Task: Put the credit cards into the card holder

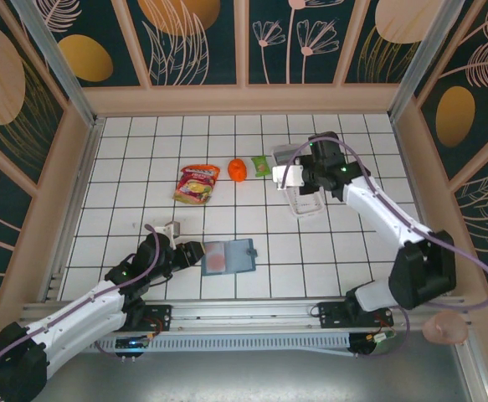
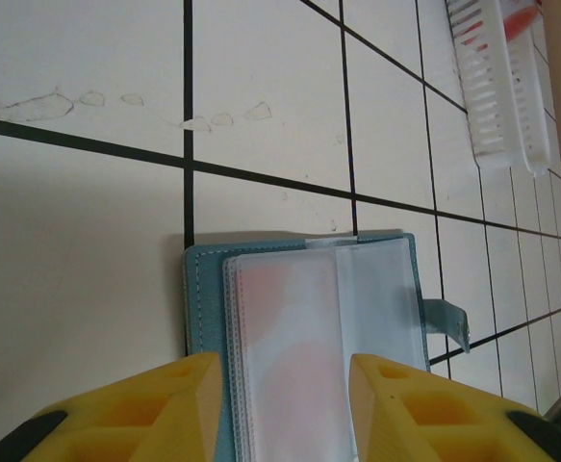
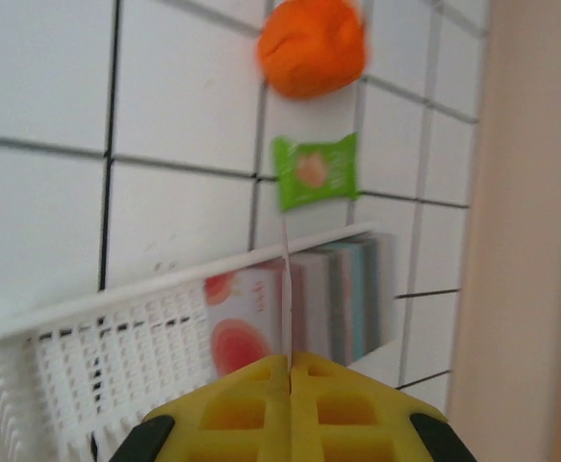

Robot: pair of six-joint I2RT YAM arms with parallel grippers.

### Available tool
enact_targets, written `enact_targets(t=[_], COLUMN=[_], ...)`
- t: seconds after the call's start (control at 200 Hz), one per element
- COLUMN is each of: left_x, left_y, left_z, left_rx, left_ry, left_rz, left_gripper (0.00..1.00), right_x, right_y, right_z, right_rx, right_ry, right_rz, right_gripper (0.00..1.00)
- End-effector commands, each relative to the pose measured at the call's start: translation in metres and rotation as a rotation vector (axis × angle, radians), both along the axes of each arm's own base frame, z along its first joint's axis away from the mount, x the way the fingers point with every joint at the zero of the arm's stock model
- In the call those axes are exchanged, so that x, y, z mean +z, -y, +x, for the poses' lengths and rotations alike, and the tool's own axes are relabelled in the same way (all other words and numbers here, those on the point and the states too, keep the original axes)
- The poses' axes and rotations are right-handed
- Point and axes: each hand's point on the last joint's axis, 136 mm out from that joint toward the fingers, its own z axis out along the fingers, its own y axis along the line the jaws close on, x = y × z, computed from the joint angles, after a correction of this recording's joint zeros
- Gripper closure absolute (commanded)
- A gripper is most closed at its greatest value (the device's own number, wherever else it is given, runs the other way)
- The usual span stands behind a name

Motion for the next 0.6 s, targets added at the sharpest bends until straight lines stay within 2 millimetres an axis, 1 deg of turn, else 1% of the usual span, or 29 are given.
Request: enact_targets(t=[0.0,0.065,0.105,0.16,0.195,0.205,0.255,0.325,0.37,0.415,0.475,0.485,0.595], left_x=[0.01,0.011,0.012,0.013,0.014,0.013,0.013,0.014,0.015,0.016,0.015,0.014,0.012], left_y=[0.0,0.0,0.0,0.0,0.0,0.0,0.0,0.003,0.004,0.006,0.006,0.006,0.006], left_z=[0.003,0.003,0.004,0.004,0.005,0.005,0.005,0.005,0.005,0.005,0.006,0.006,0.007], left_rx=[0.015,0.019,0.022,0.025,0.03,0.03,0.035,0.029,0.022,0.017,0.023,0.024,0.035], left_ry=[0.013,0.01,0.01,0.01,0.009,0.008,0.003,-0.005,-0.011,-0.015,-0.022,-0.023,-0.031], left_rz=[-0.009,-0.012,-0.015,-0.017,-0.022,-0.021,-0.025,-0.033,-0.034,-0.034,-0.03,-0.029,-0.034], left_gripper=[0.6,0.59,0.6,0.6,0.6,0.61,0.62,0.63,0.66,0.66,0.66,0.66,0.66], right_x=[0.053,0.083,0.101,0.12,0.128,0.129,0.132,0.125,0.113,0.101,0.079,0.079,0.04], right_y=[-0.025,-0.036,-0.039,-0.042,-0.039,-0.043,-0.047,-0.054,-0.06,-0.071,-0.082,-0.083,-0.107], right_z=[-0.013,-0.026,-0.031,-0.039,-0.041,-0.046,-0.055,-0.062,-0.067,-0.075,-0.085,-0.085,-0.107], right_rx=[-0.13,-0.182,-0.24,-0.312,-0.379,-0.384,-0.45,-0.557,-0.641,-0.706,-0.811,-0.821,-0.893], right_ry=[-0.024,-0.059,-0.084,-0.128,-0.182,-0.209,-0.331,-0.518,-0.654,-0.767,-0.875,-0.888,-1.044], right_rz=[0.334,0.533,0.671,0.851,0.965,0.991,1.103,1.193,1.223,1.229,1.231,1.24,1.253], right_gripper=[1.0,1.0,1.0,1.0,1.0,1.0,1.0,1.0,1.0,1.0,1.0,1.0,1.0])
